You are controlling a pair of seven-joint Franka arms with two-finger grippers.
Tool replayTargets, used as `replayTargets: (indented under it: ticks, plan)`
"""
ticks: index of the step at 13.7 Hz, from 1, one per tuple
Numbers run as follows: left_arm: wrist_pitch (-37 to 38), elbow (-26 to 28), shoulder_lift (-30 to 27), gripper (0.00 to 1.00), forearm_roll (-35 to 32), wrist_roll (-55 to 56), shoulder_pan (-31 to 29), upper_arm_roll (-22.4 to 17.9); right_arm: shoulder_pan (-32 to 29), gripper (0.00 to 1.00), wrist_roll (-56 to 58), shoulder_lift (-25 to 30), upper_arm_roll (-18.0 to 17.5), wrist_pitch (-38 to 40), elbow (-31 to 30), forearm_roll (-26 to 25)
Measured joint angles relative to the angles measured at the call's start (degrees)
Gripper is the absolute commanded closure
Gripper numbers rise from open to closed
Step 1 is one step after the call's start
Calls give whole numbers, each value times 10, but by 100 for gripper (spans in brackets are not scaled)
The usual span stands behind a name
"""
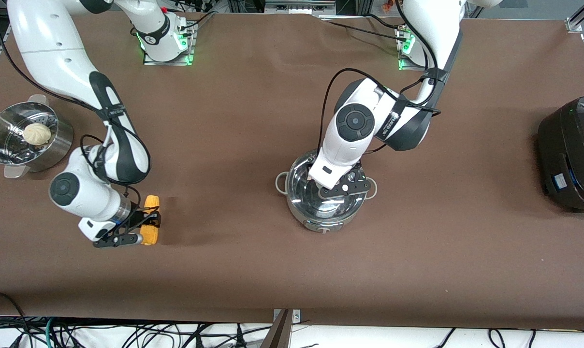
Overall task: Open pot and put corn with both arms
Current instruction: 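Grasp the corn with the right gripper while the left gripper grasps the lid knob, then lift the lid with the left gripper while the right gripper raises the corn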
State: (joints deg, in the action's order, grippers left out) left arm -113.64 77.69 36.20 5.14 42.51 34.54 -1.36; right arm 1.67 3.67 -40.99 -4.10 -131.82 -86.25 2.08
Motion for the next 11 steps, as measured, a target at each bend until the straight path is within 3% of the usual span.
replayTargets:
  ticks: [2,5,9,10,11]
  plan:
    - [-2,0,2,14,0,0,0,-1,0,91,0,32,0,91,37,0]
    - [-2,-1,3,41,0,0,0,-3,-1,91,0,59,2,222,109,0]
    - [-6,-2,4,48,0,1,0,-3,-4,91,0,62,7,363,204,0]
    - [-6,-2,4,52,0,2,0,-3,-5,91,0,66,7,397,228,0]
    - [-8,-3,4,66,0,2,0,-3,-6,91,0,75,8,423,244,0]
